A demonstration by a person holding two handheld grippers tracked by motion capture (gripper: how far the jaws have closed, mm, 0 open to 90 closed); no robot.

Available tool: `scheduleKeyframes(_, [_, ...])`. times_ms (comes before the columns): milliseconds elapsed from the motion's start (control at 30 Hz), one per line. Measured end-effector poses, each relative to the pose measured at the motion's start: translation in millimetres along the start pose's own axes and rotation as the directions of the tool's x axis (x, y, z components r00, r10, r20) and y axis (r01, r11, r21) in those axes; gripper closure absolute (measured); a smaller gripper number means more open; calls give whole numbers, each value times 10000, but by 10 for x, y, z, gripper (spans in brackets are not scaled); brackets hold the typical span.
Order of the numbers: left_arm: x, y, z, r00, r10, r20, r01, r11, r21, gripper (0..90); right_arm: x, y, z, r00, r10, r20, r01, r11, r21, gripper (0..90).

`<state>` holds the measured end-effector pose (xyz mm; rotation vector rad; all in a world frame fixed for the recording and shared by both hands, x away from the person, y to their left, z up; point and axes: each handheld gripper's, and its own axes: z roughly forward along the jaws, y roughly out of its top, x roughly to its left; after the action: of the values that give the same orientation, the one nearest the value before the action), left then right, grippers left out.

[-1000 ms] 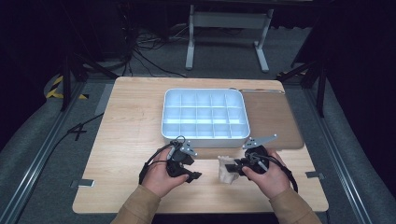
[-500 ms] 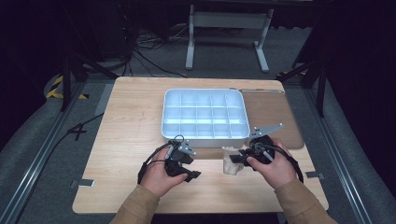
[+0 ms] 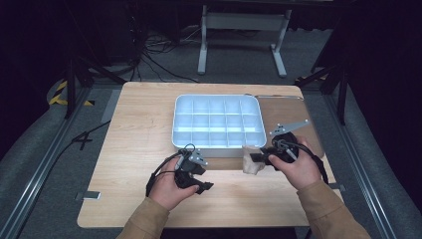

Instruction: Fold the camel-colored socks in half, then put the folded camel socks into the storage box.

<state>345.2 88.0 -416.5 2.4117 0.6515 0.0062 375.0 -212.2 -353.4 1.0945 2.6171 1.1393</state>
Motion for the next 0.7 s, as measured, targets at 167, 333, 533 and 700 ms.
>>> scheduleKeyframes(167, [1,3,4,10000,14,29,-14,10000,9,428,-82,57,-47,9997,32,232,-29,9999,-126,719])
scheduleKeyframes(333, [-1,6,1,10000,42,39,-42,10000,31,427,-160,105,-69,9991,42,428,-33,9997,-222,719])
scheduleKeyframes(533, [4,-3,-6,10000,10,40,-10,10000,36,426,-274,179,-58,9982,21,596,-4,9996,-287,717])
scheduleKeyframes(700, [14,-23,-19,10000,-58,17,58,10000,41,425,-334,233,-39,9971,-58,764,81,9995,-295,716])
